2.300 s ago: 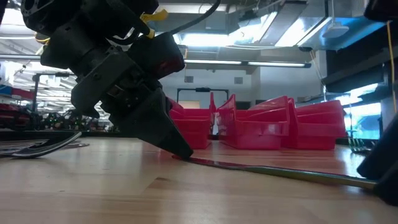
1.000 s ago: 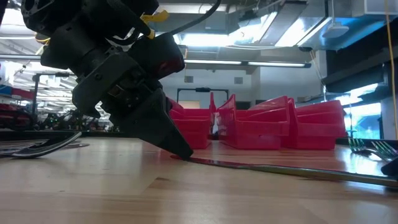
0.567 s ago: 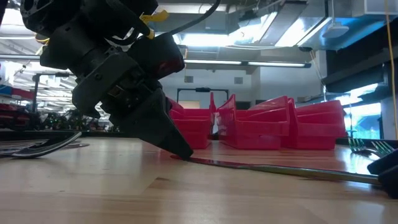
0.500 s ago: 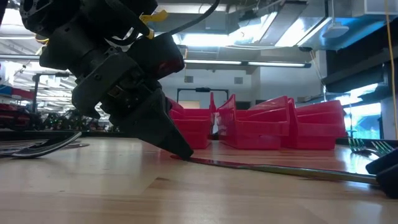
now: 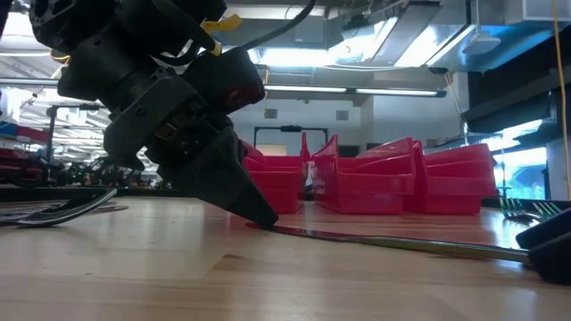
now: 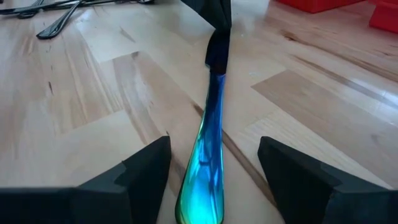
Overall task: Sort silverware
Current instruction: Put the purple table knife into the right red bin
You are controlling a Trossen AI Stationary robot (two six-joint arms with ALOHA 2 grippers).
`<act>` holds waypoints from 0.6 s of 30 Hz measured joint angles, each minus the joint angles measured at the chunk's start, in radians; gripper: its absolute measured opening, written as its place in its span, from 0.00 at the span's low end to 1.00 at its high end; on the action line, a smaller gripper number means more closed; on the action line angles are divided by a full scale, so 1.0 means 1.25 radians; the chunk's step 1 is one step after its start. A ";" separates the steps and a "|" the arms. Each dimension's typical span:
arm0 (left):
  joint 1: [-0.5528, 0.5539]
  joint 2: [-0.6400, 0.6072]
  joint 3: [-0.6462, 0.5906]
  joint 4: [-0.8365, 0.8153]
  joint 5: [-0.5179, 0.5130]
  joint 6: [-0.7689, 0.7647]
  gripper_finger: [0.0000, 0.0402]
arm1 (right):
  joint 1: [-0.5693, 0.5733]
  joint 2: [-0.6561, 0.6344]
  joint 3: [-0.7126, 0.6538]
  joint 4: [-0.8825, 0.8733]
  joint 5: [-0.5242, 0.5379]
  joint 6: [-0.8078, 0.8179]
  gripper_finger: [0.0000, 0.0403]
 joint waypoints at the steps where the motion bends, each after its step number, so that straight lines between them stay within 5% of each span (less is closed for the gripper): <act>1: 0.001 0.000 0.000 0.001 0.000 0.000 0.00 | 0.000 0.000 0.000 0.000 0.000 0.000 0.57; 18: 0.001 0.000 0.000 0.001 -0.002 0.000 0.00 | -0.002 0.001 0.002 -0.023 -0.005 0.007 0.45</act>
